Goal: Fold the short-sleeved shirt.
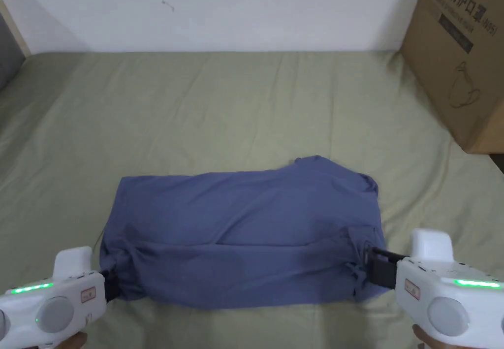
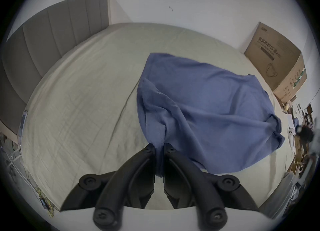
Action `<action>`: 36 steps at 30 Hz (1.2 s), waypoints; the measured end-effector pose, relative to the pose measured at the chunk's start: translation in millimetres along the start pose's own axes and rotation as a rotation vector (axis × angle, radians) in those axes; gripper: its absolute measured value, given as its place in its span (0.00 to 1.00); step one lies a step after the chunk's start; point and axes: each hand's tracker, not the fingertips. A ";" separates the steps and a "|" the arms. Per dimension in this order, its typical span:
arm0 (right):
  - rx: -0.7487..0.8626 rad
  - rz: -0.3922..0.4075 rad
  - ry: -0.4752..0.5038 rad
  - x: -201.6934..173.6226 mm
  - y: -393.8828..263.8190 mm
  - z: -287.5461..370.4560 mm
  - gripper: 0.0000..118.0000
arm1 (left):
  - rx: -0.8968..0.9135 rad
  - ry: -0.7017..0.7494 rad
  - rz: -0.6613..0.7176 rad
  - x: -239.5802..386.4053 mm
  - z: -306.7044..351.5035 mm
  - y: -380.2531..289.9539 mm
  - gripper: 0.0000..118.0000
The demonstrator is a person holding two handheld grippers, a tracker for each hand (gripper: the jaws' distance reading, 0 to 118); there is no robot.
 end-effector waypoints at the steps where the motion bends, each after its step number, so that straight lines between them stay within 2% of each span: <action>1: -0.035 -0.017 -0.003 1.7 -4.1 -12.4 0.89 | 0.011 -0.007 0.002 -0.2 4.0 1.9 0.06; 2: -0.066 -0.026 -0.007 3.6 -9.4 -26.6 0.94 | 0.018 -0.011 0.003 -0.2 7.6 3.9 0.06; 4: -0.126 -0.059 -0.013 7.0 -15.7 -47.0 0.90 | 0.025 -0.017 0.004 0.4 11.1 7.3 0.06; 7: -0.167 -0.102 0.010 11.3 -23.3 -66.1 0.71 | 0.021 -0.015 -0.003 1.7 11.0 7.2 0.06; 10: -0.178 -0.124 0.032 10.8 -28.3 -65.8 0.33 | 0.008 -0.009 -0.007 3.1 9.9 4.1 0.06; 11: -0.143 -0.132 0.018 11.6 -27.9 -60.7 0.10 | 0.006 -0.009 -0.006 2.9 10.9 2.4 0.06; 14: -0.097 -0.137 0.054 14.3 -28.4 -32.3 0.10 | 0.008 -0.005 0.001 1.0 16.2 -2.6 0.06; 17: -0.045 -0.097 0.064 17.9 -27.4 -6.3 0.10 | 0.012 -0.016 0.020 -2.5 27.4 -8.4 0.06; 20: -0.012 -0.053 0.037 22.5 -35.8 21.2 0.10 | 0.022 -0.014 0.021 -4.7 43.6 -20.8 0.06; 25: -0.030 -0.045 0.031 37.7 -69.1 52.5 0.10 | 0.000 -0.007 0.008 -16.5 66.6 -58.6 0.06; 28: -0.080 -0.050 0.027 44.5 -97.2 55.3 0.10 | -0.043 -0.008 0.023 -24.2 70.6 -86.6 0.06; 33: -0.217 -0.076 0.001 49.4 -131.3 24.7 0.10 | -0.121 0.034 0.037 -28.0 48.5 -118.8 0.06; 36: -0.197 -0.088 -0.002 46.3 -133.3 26.5 0.10 | -0.130 0.038 0.079 -28.3 42.5 -123.7 0.06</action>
